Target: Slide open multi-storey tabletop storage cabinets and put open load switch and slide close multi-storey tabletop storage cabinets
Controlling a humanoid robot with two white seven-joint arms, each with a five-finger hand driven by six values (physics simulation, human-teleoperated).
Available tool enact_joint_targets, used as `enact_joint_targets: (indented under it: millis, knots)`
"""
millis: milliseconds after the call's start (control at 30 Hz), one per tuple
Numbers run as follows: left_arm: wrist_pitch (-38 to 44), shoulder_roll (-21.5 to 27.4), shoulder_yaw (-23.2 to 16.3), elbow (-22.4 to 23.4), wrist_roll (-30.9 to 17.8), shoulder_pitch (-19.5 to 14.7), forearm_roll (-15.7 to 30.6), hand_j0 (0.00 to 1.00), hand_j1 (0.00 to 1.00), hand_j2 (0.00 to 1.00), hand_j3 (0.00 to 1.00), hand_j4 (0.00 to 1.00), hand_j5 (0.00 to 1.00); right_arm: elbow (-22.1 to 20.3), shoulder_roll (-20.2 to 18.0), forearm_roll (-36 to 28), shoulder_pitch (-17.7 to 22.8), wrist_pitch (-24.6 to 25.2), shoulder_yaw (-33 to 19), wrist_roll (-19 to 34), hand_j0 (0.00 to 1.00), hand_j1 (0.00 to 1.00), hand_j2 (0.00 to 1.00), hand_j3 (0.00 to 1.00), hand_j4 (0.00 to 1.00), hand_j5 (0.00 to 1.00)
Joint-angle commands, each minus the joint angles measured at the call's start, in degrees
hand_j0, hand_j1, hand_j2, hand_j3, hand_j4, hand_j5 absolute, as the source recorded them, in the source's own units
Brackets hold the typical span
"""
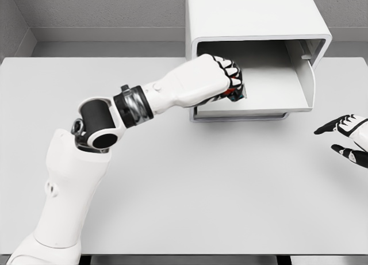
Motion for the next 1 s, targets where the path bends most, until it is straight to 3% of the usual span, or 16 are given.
enact_joint_targets:
  millis: [0,400,633,967]
  knots:
    - [0.2,0.0,-0.5,0.6,0.1,0.0,-0.1,0.38,0.38,0.38,0.38,0.38,0.38,-0.1,-0.1,-0.4,0.0,0.0,0.0,0.0,0.66,0.66,0.66,0.66,0.66,0.66]
    - [0.2,0.0,-1.0,1.1,0.1,-0.2,-1.3,0.41,0.41,0.41,0.41,0.41,0.41,0.0,-0.1,-0.4,0.0,0.0,0.0,0.0,0.66,0.66,0.66,0.66,0.66,0.66]
    - [0.2,0.0,-1.0,0.8,0.1,-0.2,-1.2,0.57,0.57,0.57,0.57,0.57,0.57,0.0,-0.1,-0.4,0.0,0.0,0.0,0.0,0.66,0.66,0.66,0.66,0.66,0.66]
    - [0.2,0.0,-1.2,0.9,0.1,-0.2,-1.3,0.65,0.65,0.65,0.65,0.65,0.65,0.0,0.0,-0.4,0.0,0.0,0.0,0.0,0.66,0.66,0.66,0.66,0.66,0.66]
